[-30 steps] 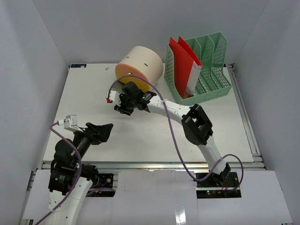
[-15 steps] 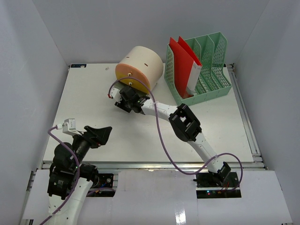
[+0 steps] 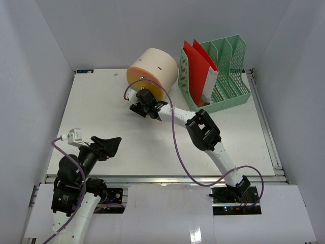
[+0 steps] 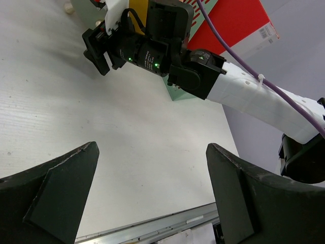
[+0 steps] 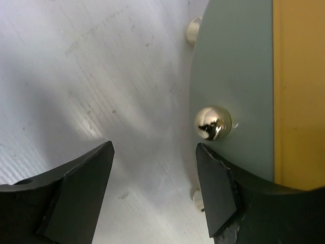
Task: Organize the desk
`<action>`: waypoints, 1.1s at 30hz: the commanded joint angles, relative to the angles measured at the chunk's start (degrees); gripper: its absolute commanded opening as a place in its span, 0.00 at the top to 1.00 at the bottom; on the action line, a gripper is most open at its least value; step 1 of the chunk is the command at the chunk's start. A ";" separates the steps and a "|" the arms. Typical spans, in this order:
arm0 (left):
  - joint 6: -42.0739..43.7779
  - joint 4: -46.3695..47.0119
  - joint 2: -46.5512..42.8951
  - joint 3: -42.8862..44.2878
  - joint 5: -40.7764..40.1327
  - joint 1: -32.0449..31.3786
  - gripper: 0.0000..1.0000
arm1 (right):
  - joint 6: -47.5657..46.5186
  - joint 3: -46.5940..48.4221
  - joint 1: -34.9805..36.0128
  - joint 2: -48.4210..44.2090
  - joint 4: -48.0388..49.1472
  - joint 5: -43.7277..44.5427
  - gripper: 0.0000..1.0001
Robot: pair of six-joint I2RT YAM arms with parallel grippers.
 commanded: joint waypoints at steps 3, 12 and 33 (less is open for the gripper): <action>-0.43 0.65 0.40 0.69 1.33 0.34 0.02 | -1.04 -6.65 -1.09 -10.89 -0.43 -12.42 0.18; 2.00 9.30 6.78 -2.68 13.01 0.34 0.02 | -3.98 -33.90 -3.35 -45.71 -9.28 -38.58 0.10; 11.65 22.42 26.98 0.12 23.77 0.34 0.02 | 13.51 -72.11 -48.24 -100.00 -17.09 -32.05 0.10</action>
